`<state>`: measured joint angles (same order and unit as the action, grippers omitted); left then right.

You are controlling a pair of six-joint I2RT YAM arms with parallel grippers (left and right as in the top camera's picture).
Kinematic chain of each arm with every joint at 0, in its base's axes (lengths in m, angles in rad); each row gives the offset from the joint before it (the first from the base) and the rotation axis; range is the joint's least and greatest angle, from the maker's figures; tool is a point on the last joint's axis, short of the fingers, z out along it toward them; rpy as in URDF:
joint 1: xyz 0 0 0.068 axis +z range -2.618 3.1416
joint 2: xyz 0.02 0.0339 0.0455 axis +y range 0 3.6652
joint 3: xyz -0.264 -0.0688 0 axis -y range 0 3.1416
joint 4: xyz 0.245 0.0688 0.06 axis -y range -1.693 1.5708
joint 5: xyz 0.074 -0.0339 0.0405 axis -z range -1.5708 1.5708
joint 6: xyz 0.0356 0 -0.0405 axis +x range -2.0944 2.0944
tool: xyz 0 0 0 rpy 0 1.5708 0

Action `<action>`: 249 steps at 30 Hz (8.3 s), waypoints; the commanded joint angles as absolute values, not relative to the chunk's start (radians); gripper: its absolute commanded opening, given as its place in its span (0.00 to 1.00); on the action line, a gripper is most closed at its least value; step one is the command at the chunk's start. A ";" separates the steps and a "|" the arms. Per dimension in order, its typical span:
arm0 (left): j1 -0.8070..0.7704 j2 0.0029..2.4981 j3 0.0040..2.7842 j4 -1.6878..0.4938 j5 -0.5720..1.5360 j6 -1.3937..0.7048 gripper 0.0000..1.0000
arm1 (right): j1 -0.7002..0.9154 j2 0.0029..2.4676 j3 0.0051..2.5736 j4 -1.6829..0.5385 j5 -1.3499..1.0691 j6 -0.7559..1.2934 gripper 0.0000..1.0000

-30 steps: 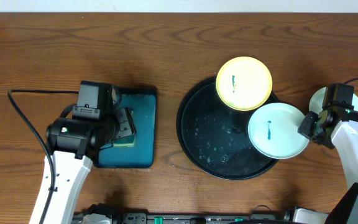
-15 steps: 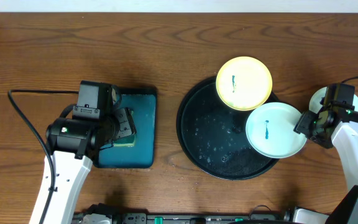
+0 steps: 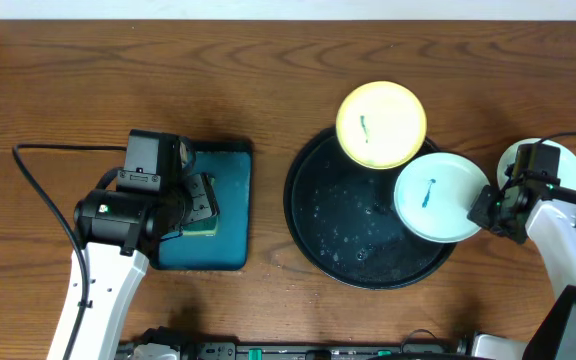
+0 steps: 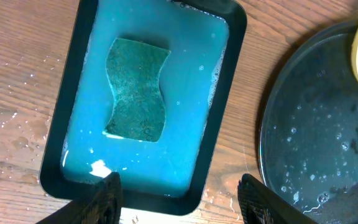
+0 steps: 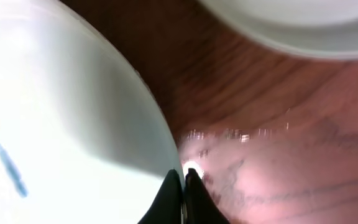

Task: Clean dirty plates on tray and stack at the side

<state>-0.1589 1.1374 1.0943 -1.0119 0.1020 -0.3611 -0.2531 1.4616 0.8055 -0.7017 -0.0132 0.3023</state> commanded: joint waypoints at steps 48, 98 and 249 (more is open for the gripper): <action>-0.155 1.707 0.928 -0.657 -0.011 -0.378 0.07 | 0.191 1.219 0.691 -0.667 -0.126 0.343 0.33; -0.873 2.040 1.124 -0.248 0.412 -0.668 0.07 | 0.191 1.532 0.672 -0.523 -0.139 0.332 0.01; -0.188 1.085 1.029 -0.986 0.123 -0.404 0.79 | 1.107 1.196 0.963 -0.751 1.346 0.028 0.01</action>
<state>-0.1925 1.0847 1.0222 -0.9867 0.1253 -0.3992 1.0920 1.1957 0.9455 -0.7536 1.3018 0.0353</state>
